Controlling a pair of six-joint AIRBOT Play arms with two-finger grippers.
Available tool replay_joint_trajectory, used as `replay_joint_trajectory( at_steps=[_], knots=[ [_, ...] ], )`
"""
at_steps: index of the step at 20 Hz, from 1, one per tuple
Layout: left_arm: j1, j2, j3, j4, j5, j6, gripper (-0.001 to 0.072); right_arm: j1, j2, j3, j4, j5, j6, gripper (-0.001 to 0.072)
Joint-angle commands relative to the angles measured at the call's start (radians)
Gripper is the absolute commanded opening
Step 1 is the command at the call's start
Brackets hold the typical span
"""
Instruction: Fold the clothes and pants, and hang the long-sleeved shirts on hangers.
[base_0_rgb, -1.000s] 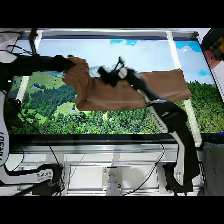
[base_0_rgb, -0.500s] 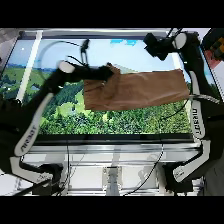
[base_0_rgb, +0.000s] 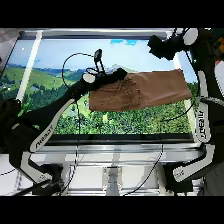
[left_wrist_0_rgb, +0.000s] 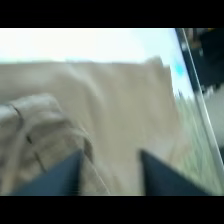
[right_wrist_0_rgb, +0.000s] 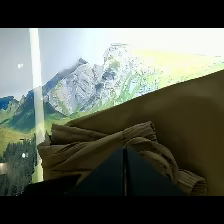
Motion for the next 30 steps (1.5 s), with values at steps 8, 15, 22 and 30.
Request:
replay_joint_trajectory(
  at_steps=[8, 15, 22, 30],
  knots=[
    [0.393, 0.199, -0.008, 0.187, -0.378, -0.003, 0.0014, -0.228, -0.040, -0.055, 0.560, 0.176, -0.424, 0.0006],
    [0.569, 0.219, -0.177, 0.371, -0.699, -0.054, 0.0016, -0.280, -0.181, -0.085, 0.707, 0.331, -0.498, 0.0007],
    [0.550, 0.096, -0.191, 0.305, -0.788, -0.054, 0.0635, -0.281, -0.188, -0.085, 0.706, 0.399, -0.564, 0.0008],
    [0.535, -0.042, -0.190, 0.296, -0.805, -0.083, 0.0594, -0.281, -0.187, -0.085, 0.706, 0.400, -0.564, 0.0009]
  ],
)
